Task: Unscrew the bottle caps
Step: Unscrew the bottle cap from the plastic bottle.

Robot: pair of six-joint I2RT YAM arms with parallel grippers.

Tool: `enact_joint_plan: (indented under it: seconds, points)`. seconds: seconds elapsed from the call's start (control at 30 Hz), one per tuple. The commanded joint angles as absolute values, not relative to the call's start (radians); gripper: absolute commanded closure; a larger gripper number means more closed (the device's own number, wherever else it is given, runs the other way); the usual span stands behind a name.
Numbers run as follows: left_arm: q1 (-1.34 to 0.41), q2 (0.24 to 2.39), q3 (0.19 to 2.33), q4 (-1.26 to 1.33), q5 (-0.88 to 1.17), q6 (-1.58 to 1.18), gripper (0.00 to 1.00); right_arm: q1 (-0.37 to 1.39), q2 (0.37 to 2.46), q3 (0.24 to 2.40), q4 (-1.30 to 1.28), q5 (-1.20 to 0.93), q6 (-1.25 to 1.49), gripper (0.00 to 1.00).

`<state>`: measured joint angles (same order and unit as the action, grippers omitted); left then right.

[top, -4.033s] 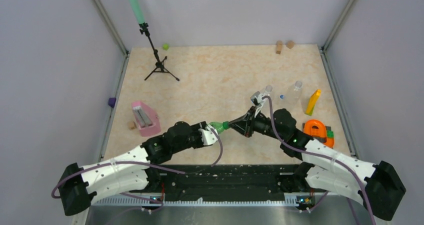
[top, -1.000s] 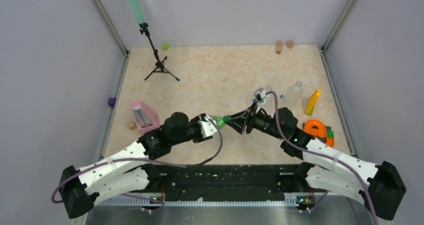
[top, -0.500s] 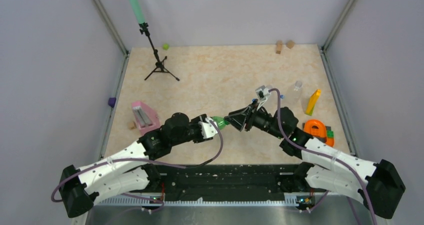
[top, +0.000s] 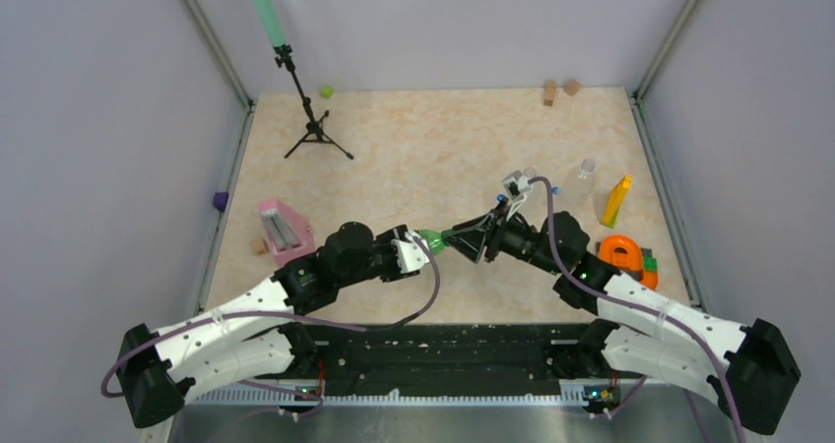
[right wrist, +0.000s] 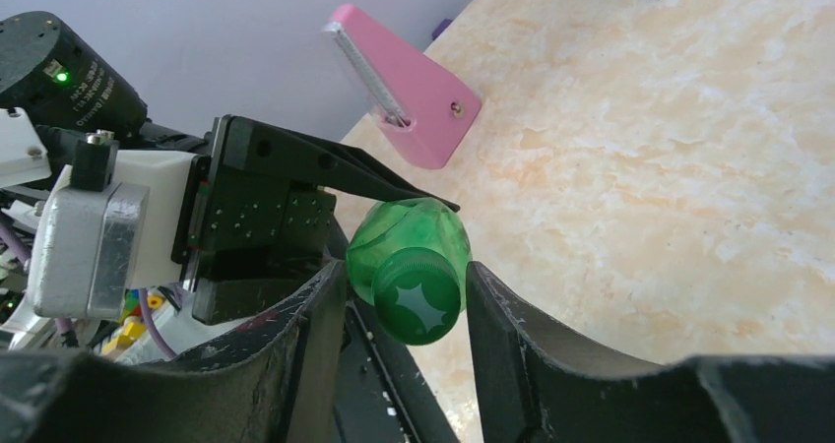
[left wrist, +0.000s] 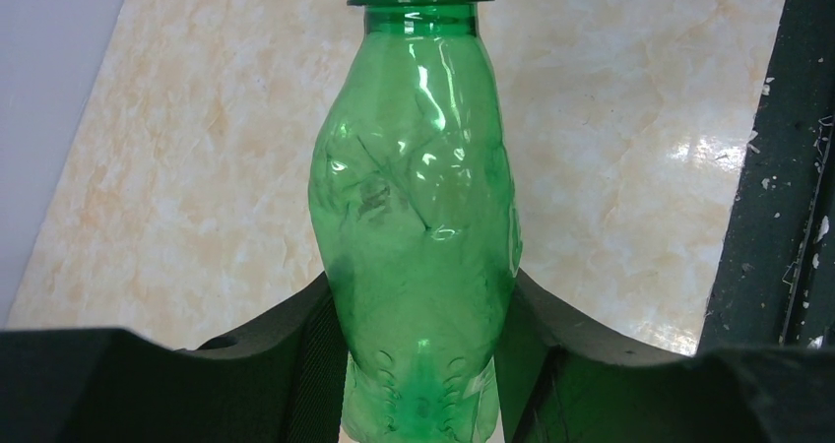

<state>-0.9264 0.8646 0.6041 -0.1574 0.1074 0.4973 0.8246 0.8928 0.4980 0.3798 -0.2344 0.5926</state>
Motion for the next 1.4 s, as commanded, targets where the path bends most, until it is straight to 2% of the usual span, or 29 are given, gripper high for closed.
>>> enact_joint_plan:
  seconds: [0.0,0.13,0.63,0.73,0.8,0.83,0.93,1.0,1.03,1.1,1.27,1.37]
  points:
    - [-0.93,0.871,0.604,-0.104,0.112,0.483,1.0,0.829,0.854,0.509,0.375,-0.25,0.573,0.55]
    - [-0.93,0.882,0.607,-0.102,0.12,0.481,1.0,0.829,0.853,0.51,0.37,-0.252,0.571,0.59]
    - [-0.93,0.877,0.6,-0.083,0.127,0.476,1.0,0.829,0.843,0.506,0.336,-0.248,0.56,0.57]
    - [-0.929,0.879,0.6,-0.084,0.126,0.476,1.0,0.829,0.832,0.503,0.334,-0.24,0.551,0.63]
    - [-0.93,0.879,0.6,-0.087,0.124,0.476,1.0,0.829,0.825,0.502,0.336,-0.241,0.546,0.73]
    - [-0.93,0.88,0.6,-0.088,0.123,0.476,1.0,0.829,0.823,0.503,0.335,-0.242,0.544,0.75]
    - [-0.93,0.879,0.599,-0.092,0.127,0.478,1.0,0.829,0.818,0.503,0.334,-0.257,0.515,0.88]
    - [-0.93,0.882,0.605,-0.096,0.139,0.459,1.0,0.828,0.82,0.504,0.34,-0.315,0.475,0.98]
    - [-0.929,0.885,0.608,-0.095,0.142,0.423,1.0,0.83,0.823,0.508,0.345,-0.354,0.442,1.0]
    - [-0.91,0.892,0.614,-0.099,0.215,0.393,1.0,0.828,0.83,0.523,0.343,-0.452,0.337,1.0]
    - [-0.697,0.916,0.616,-0.023,0.684,0.255,1.0,0.829,0.825,0.559,0.228,-0.634,-0.068,1.0]
    - [-0.63,0.938,0.639,-0.047,0.839,0.254,1.0,0.829,0.805,0.56,0.141,-0.779,-0.339,1.0]
